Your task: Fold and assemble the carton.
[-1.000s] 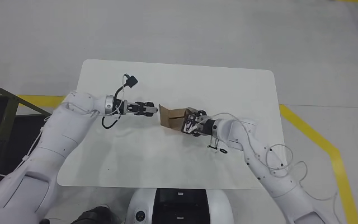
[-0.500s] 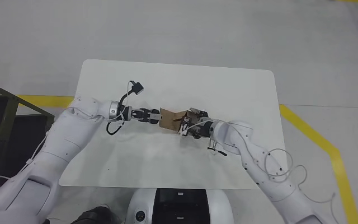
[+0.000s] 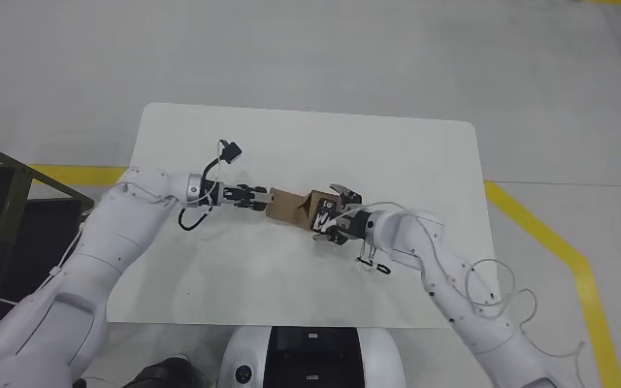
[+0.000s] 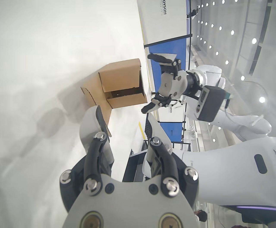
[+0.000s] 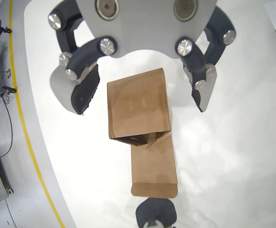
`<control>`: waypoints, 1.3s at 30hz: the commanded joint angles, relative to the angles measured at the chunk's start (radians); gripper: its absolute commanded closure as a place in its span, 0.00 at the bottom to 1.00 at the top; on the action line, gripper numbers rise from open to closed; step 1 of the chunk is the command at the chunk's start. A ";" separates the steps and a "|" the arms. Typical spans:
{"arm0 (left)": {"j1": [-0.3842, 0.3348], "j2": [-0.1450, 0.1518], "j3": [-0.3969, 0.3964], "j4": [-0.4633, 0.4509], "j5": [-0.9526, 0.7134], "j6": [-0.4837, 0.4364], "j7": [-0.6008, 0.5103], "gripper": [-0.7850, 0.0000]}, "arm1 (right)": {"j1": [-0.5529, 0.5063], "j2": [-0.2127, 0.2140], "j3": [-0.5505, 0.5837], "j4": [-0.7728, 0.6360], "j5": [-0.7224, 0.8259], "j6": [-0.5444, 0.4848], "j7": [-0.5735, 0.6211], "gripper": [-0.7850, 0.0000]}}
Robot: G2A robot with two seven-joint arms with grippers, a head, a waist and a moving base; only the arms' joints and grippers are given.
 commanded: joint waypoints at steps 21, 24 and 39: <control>0.021 -0.008 -0.028 0.032 0.153 0.040 0.178 0.56 | -0.022 0.017 0.039 0.250 0.050 -0.084 -0.418 0.00; 0.034 -0.005 -0.035 0.026 0.179 0.054 0.192 0.62 | -0.009 0.017 0.029 0.288 0.030 -0.085 -0.460 0.00; 0.085 0.010 -0.077 -0.067 0.280 0.075 0.260 1.00 | 0.027 0.008 -0.010 0.364 0.023 -0.066 -0.532 0.00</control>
